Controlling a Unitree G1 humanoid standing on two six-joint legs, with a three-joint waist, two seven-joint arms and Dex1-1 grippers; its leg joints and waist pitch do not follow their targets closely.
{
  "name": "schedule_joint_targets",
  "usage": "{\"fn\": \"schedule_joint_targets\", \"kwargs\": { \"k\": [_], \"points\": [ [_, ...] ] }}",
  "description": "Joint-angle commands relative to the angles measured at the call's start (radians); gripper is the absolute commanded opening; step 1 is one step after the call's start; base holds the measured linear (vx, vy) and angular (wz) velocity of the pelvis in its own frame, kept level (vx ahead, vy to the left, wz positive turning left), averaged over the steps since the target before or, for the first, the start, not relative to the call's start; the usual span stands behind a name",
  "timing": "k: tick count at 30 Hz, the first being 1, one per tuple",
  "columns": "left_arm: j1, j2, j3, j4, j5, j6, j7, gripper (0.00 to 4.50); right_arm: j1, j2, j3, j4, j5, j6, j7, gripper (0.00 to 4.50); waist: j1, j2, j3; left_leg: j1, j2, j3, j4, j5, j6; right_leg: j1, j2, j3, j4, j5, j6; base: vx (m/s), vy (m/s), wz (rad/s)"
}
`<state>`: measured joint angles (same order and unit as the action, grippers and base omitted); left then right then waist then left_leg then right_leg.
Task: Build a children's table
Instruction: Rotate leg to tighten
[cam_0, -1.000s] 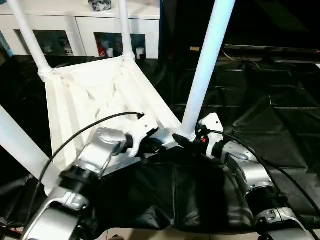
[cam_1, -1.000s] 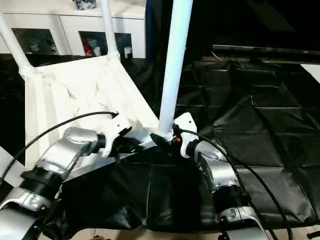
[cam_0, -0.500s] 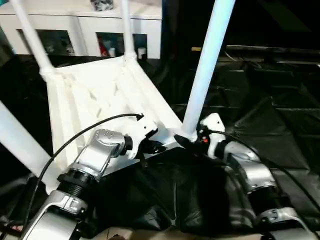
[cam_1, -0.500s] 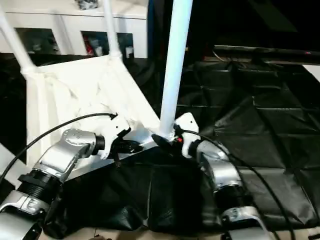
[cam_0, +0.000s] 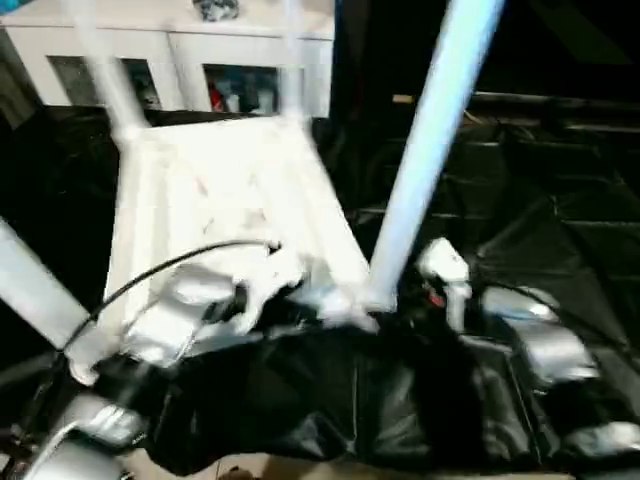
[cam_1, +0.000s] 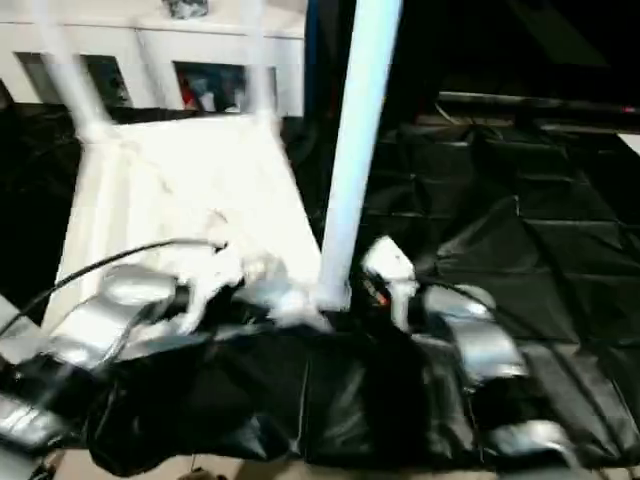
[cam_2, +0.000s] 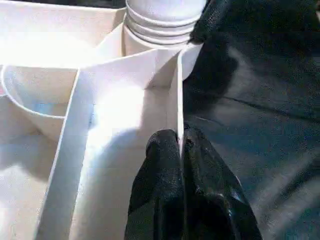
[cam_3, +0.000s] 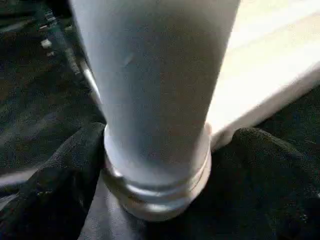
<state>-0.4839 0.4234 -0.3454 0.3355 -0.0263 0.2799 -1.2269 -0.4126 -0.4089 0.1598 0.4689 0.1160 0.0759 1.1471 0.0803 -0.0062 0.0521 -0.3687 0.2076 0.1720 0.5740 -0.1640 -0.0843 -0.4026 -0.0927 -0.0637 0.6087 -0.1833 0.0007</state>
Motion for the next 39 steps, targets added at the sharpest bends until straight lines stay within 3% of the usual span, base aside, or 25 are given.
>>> {"fn": "schedule_joint_targets", "kwargs": {
  "k": [1,4,11,22,27,28,33,37,39],
  "points": [
    [0.021,0.01,-0.055,-0.006,-0.001,-0.01,-0.065,0.0,0.005,-0.029,-0.001,-0.022,0.006,0.002,0.024,4.43,-0.004,-0.002,-0.057,0.011,0.02,0.005,-0.068,-0.3,0.045,0.043,-0.038,0.037,-0.082,-0.275,-0.215,0.0,0.0,0.0],
    [0.033,0.032,-0.051,-0.024,-0.021,-0.012,-0.103,0.0,0.005,-0.041,0.01,-0.02,0.012,0.006,0.057,4.43,-0.001,-0.005,-0.058,0.011,0.02,0.003,-0.069,-0.31,0.033,0.043,-0.041,0.039,-0.085,-0.326,-0.193,0.0,0.0,0.0],
    [0.031,0.046,-0.033,-0.02,-0.045,-0.02,-0.137,0.0,0.003,-0.032,0.015,-0.021,0.031,0.004,0.088,3.94,-0.002,-0.007,-0.061,0.009,0.019,0.005,-0.066,-0.273,0.039,0.044,-0.037,0.038,-0.077,-0.254,-0.212,0.0,0.0,0.0],
    [0.021,0.032,-0.021,-0.006,-0.054,-0.018,-0.109,0.0,0.012,0.008,0.032,-0.013,0.045,-0.002,0.093,3.12,-0.006,-0.007,-0.058,0.009,0.018,0.003,-0.068,-0.294,0.033,0.043,-0.039,0.037,-0.083,-0.323,-0.192,0.0,0.0,0.0],
    [0.018,0.009,0.006,0.002,-0.063,-0.004,-0.068,0.0,0.028,0.045,0.018,0.003,0.059,-0.004,0.057,2.82,-0.007,-0.008,-0.06,0.008,0.017,0.003,-0.067,-0.279,0.036,0.044,-0.039,0.037,-0.081,-0.299,-0.199,0.0,0.0,0.0],
    [0.017,-0.001,0.013,0.001,-0.065,0.002,-0.052,0.0,0.03,0.064,0.011,0.02,0.06,-0.007,0.035,2.82,-0.008,-0.004,-0.059,0.009,0.017,0.003,-0.067,-0.29,0.033,0.042,-0.04,0.037,-0.082,-0.314,-0.198,0.0,0.0,0.0],
    [0.003,-0.049,0.038,0.006,-0.052,0.029,0.045,0.0,0.01,0.148,-0.022,0.099,0.05,-0.016,-0.11,2.72,-0.023,-0.006,-0.055,0.009,0.015,-0.001,-0.07,-0.332,0.015,0.039,-0.04,0.034,-0.091,-0.398,-0.178,0.0,0.0,0.0],
    [-0.016,-0.1,0.048,0.018,-0.031,0.046,0.138,0.0,-0.011,0.205,-0.026,0.16,0.022,-0.03,-0.223,2.72,-0.037,-0.008,-0.052,0.011,0.011,-0.004,-0.069,-0.356,0.007,0.034,-0.042,0.031,-0.101,-0.49,-0.145,0.0,0.0,0.0],
    [-0.045,-0.186,0.073,0.046,-0.014,0.084,0.278,0.0,-0.046,0.277,-0.019,0.234,-0.036,-0.041,-0.397,2.72,-0.044,-0.01,-0.05,0.009,0.009,-0.006,-0.068,-0.365,0.001,0.031,-0.044,0.028,-0.108,-0.546,-0.123,0.0,0.0,0.0]
  ]
}}
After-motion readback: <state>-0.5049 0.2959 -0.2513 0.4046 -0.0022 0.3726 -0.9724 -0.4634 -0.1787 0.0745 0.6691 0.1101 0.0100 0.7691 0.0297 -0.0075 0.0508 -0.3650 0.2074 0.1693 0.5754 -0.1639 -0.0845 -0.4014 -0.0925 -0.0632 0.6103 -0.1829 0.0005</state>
